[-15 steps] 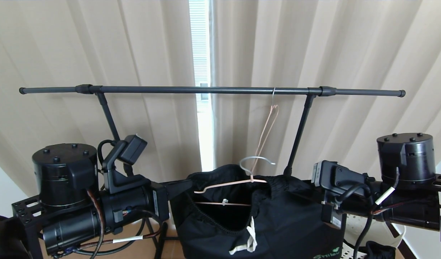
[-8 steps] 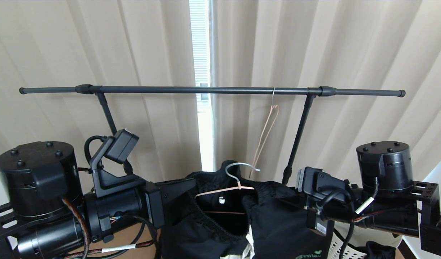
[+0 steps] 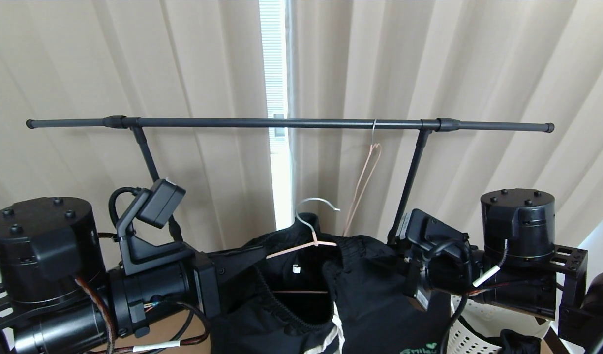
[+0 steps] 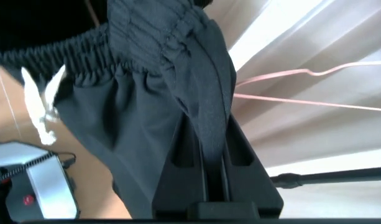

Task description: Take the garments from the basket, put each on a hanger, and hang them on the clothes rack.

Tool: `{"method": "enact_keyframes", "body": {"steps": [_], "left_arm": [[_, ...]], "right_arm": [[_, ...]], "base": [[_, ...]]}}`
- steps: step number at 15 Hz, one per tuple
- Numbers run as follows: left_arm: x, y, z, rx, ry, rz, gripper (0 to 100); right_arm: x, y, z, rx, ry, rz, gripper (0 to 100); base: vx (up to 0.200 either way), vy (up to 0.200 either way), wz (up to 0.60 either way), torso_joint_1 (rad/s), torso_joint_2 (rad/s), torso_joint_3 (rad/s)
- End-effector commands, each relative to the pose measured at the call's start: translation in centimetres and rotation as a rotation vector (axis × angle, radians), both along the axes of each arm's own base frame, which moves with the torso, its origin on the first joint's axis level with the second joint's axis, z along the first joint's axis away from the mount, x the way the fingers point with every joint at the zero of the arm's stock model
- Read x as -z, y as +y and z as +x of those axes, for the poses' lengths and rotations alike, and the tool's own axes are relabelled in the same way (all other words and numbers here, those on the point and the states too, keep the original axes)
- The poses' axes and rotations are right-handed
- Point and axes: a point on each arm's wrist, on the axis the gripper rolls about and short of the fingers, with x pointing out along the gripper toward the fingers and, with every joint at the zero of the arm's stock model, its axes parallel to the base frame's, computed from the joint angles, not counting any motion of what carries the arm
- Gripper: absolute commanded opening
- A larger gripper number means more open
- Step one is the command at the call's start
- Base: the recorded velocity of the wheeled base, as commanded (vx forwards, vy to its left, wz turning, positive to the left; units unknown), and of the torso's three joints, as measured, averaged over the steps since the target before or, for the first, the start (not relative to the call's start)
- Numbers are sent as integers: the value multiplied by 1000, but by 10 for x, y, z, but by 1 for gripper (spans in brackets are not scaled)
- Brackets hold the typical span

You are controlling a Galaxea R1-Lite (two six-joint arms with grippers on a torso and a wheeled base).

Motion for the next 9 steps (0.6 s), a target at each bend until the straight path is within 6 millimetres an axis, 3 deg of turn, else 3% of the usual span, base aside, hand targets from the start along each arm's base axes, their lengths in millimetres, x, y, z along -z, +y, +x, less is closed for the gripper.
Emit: {"method": "enact_keyframes", "body": {"steps": [1,6,9], "left_arm": [[3,1,-1,4,-6,20,0],[11,4,-5,24,-57,93,0],[18,8,-7,41,-113,170,0]], "right_arm": [[1,2,3,6,10,11,0],[-5,3,5,21,12,46,0],[-19,2,3,49,24,130,0]], "base": [[0,0,0,0,0,0],[0,0,0,0,0,0],[0,0,0,0,0,0]]}}
